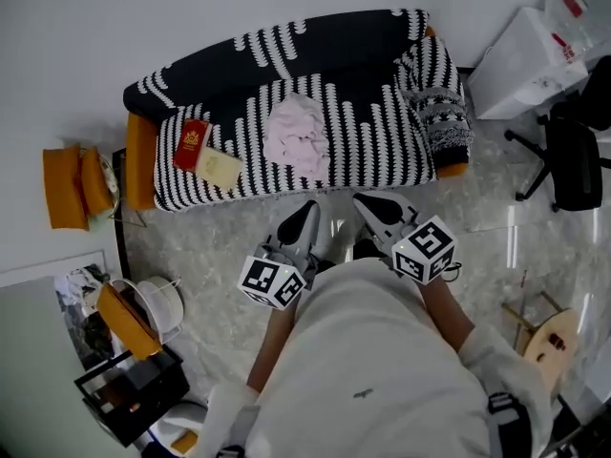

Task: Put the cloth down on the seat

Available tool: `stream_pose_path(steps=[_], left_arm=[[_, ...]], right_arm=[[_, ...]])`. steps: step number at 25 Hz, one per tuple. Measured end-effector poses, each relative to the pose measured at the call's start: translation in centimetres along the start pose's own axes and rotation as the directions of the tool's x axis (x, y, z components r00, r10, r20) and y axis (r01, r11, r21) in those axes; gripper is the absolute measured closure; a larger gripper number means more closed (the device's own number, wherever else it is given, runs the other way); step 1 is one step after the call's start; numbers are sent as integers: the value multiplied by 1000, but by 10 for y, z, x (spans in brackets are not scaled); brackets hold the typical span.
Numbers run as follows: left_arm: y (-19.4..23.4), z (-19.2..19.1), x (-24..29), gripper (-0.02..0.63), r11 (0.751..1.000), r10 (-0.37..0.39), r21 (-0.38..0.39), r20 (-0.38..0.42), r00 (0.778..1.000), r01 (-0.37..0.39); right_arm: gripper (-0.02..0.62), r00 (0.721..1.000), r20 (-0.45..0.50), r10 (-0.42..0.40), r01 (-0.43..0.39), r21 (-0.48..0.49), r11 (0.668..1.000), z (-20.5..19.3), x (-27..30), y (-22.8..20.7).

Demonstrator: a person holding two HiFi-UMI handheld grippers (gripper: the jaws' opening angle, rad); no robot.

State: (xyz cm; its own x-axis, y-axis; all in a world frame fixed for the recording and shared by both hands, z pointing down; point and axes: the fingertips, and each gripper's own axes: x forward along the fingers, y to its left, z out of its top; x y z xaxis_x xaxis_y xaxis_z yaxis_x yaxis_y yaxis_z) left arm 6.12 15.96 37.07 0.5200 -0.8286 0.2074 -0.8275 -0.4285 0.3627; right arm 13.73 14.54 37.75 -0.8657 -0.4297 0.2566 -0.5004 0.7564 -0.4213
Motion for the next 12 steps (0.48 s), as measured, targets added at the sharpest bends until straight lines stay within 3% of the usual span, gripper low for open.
stream_pose_path(steps=[12], left_arm=[[1,-13,-31,594,1000,-2,-12,-7,1000,2]], right_arm=[[588,999,-28,28,-29,-36,999,-18,3,42]])
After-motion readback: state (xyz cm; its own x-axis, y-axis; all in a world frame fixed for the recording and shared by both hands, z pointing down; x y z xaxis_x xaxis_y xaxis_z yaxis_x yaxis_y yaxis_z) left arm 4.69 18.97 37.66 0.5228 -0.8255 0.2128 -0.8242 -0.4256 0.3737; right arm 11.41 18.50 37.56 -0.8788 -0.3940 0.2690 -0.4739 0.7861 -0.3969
